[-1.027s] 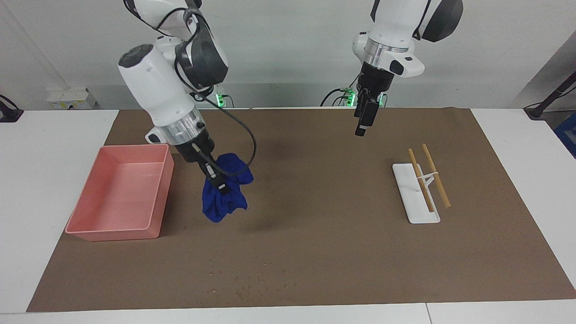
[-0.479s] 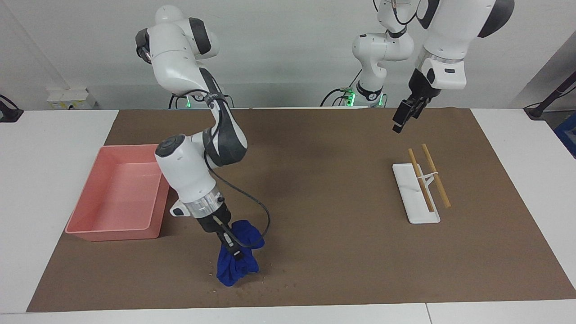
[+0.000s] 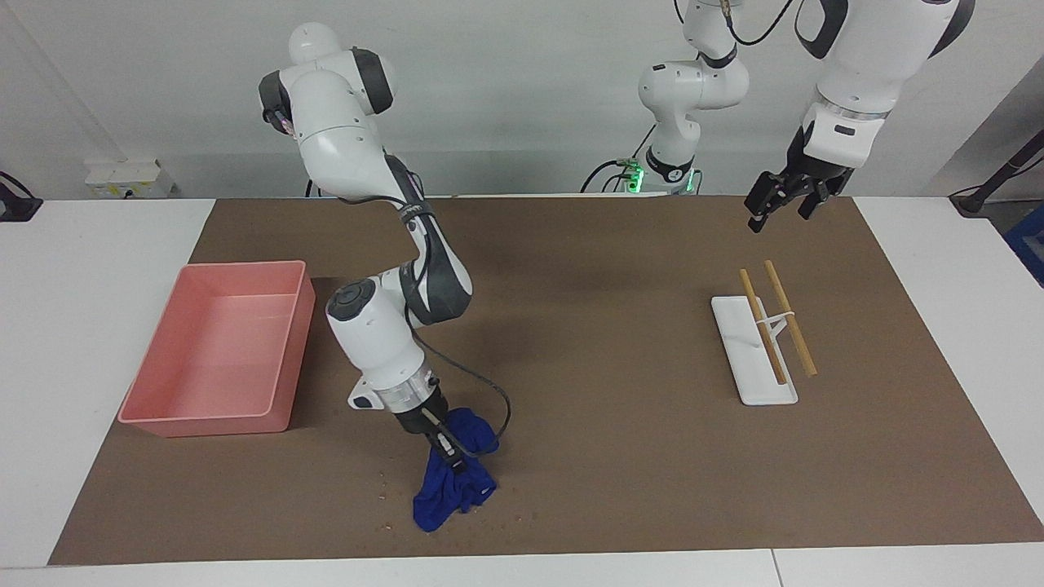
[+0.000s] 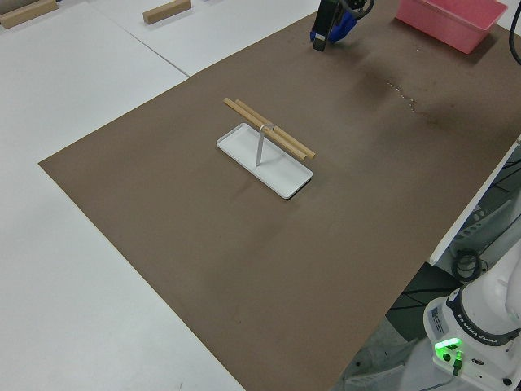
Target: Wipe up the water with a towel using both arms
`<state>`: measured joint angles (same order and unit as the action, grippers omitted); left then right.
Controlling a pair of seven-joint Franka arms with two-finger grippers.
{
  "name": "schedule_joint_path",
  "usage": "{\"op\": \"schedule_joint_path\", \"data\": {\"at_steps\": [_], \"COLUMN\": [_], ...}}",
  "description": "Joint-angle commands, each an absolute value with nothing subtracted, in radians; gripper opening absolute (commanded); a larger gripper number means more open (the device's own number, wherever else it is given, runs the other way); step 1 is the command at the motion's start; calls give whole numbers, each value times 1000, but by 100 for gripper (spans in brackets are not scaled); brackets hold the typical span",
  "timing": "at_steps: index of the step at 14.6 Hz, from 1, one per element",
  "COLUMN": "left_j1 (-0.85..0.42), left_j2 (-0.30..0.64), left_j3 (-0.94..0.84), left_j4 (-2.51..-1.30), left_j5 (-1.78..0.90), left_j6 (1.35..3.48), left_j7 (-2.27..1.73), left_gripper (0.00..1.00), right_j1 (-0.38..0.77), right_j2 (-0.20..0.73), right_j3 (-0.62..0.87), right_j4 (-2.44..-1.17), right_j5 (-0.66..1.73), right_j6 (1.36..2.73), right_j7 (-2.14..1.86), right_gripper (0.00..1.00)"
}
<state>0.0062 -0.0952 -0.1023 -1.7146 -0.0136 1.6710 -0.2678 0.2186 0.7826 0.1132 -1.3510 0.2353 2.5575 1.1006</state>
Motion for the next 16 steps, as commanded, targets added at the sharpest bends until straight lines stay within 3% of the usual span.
{"op": "schedule_joint_path", "data": {"at_steps": [1, 4, 9, 16], "left_j1": [60, 58, 49, 61], "left_j2": [-95, -100, -104, -106], "left_j3": [-109, -109, -112, -110], "left_j4": [-1756, -1807, -1795, -1796], "left_j5": [3, 11, 52, 52], "left_j6": [1729, 1749, 1651, 1666], "left_j7": [-155, -91, -14, -9], "left_gripper": [100, 100, 100, 100], "right_j1": [227, 232, 317, 437], "right_j2": [666, 571, 401, 253], "right_j3": [118, 120, 120, 120], "right_j4": [-1521, -1685, -1922, -2114], "right_j5": [230, 232, 232, 232], "right_j6": [2560, 2556, 2499, 2295], "right_j7": [1156, 1166, 1323, 1560], "right_gripper": [0, 0, 0, 0]}}
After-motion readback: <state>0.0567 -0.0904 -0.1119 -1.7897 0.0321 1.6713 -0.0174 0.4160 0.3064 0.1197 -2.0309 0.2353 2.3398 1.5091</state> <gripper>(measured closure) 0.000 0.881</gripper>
